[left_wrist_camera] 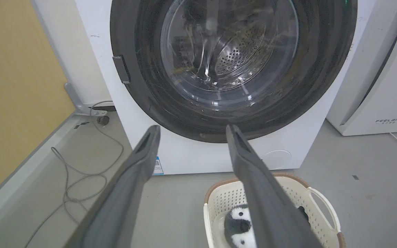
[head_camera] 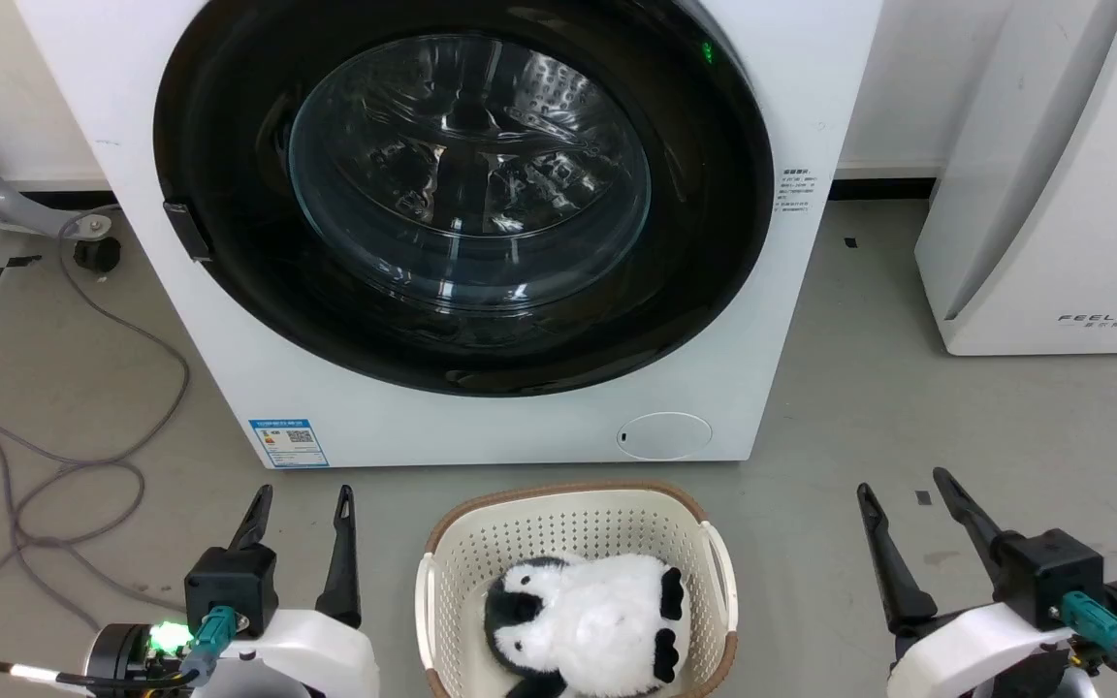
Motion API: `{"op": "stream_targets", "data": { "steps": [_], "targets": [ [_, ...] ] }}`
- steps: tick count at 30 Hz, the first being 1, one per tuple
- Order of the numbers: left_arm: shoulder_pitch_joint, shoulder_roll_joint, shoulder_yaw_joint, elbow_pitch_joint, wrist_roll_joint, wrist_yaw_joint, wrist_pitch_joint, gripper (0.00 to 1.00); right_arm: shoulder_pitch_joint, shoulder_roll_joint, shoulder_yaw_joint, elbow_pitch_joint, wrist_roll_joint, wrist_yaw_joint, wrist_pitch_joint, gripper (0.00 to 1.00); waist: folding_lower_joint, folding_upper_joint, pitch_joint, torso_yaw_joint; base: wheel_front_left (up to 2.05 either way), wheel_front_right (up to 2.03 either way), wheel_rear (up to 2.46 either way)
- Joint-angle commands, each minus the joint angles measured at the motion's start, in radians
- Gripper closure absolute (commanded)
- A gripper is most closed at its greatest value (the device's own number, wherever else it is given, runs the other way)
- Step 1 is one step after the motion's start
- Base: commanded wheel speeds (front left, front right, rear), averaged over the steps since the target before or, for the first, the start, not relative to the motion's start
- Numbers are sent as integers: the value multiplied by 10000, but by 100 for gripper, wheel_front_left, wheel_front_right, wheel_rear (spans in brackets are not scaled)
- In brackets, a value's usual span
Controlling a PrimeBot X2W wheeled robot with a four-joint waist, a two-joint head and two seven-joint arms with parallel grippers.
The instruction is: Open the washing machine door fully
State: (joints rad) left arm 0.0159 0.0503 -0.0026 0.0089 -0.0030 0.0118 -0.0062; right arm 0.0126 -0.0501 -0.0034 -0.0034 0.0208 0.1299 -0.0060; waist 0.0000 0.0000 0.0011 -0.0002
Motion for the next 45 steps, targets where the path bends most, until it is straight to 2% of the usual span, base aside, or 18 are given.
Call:
{"op": "stream_targets", "data": {
  "steps": [1,20,30,31,32,45],
  "targets": [
    [-34,2,-44,46,-31,77,-103,0,15,0,-37,-58,134,0,-107,0,0,0,4,0,0,0,0],
    [-100,1,-235,160,-99,383,-501,0,32,0,-177,-364,1490,2,-505,0,0,0,28,16,0,0,0],
    [-127,1,-334,206,-117,540,-689,0,-6,0,-179,-476,1630,2,-692,0,0,0,52,42,0,0,0],
    [-130,1,-345,211,-120,558,-710,0,-16,0,-187,-490,1715,2,-713,64,0,0,56,46,0,0,0],
    [-133,1,-356,216,-124,575,-731,0,-23,0,-197,-494,1842,2,-734,100,0,0,60,51,0,0,0],
    [-219,1,-467,296,-149,763,-1002,0,-359,0,-405,-151,5218,3,-1005,100,0,0,173,128,0,0,0]
  ]
}}
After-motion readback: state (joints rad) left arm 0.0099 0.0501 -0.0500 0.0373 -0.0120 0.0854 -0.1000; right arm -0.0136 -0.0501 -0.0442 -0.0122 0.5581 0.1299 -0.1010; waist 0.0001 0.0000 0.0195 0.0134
